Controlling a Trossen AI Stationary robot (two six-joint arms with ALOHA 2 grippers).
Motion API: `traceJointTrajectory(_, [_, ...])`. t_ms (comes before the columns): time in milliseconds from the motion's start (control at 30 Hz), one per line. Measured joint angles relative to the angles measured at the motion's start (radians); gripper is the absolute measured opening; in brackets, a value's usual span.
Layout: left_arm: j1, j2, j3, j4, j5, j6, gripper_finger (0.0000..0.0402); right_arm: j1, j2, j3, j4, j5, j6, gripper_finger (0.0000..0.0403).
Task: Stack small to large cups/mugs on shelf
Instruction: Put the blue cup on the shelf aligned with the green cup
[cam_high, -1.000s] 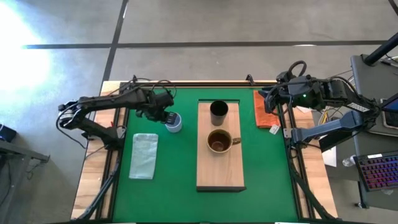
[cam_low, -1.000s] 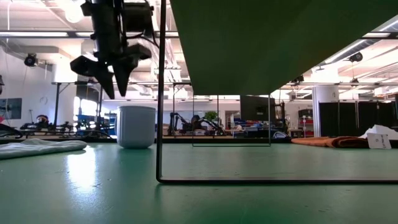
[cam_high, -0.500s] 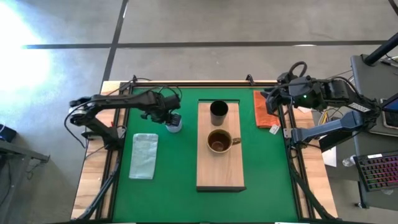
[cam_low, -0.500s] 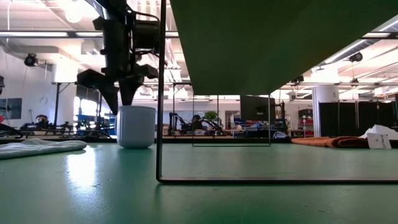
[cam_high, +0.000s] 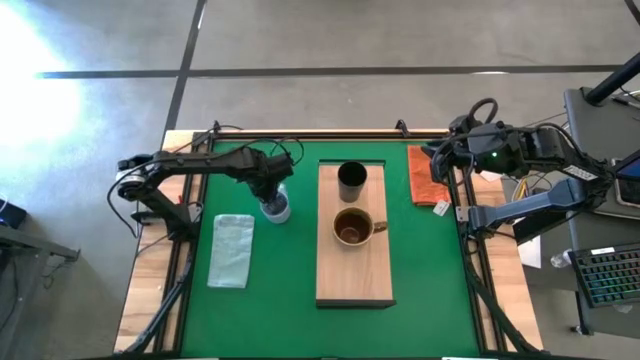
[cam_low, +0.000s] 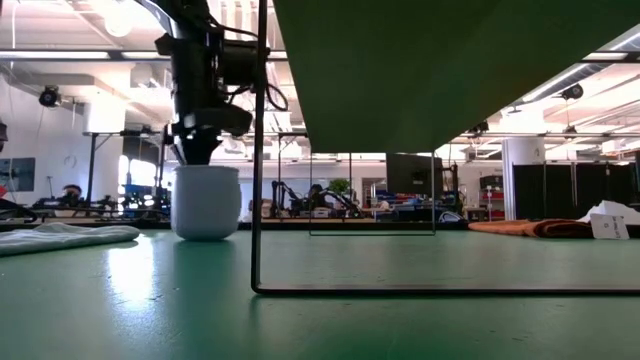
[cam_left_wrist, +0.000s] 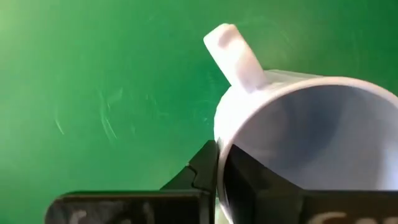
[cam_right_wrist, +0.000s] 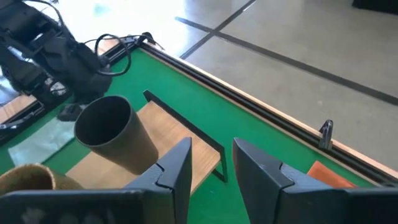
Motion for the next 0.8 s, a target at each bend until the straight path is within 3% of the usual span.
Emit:
traceJointTrajectory(233, [-0.003, -0.025, 0.0, -0.001, -0.001, 0.636, 0.0001, 0.0, 0.0, 0.0, 0.0, 0.014, 0.029, 0.0109])
traceJointTrajectory(333, [-0.005, -0.027, 0.0, -0.001, -0.002, 0.825, 0.0001, 0.0, 0.0, 0.0, 0.0, 0.014, 0.041, 0.0109])
traceJointTrajectory(500, [-0.008, -0.017, 0.0, 0.007, 0.0, 0.982, 0.0001, 0.0, 0.0, -0.003, -0.003, 0.014, 0.06, 0.0109])
traceJointTrajectory(800, [-0.009, -0.01, 0.004, 0.033, -0.004, 1.053, 0.0001, 0.0, 0.0, -0.003, -0.004, 0.015, 0.06, 0.0109])
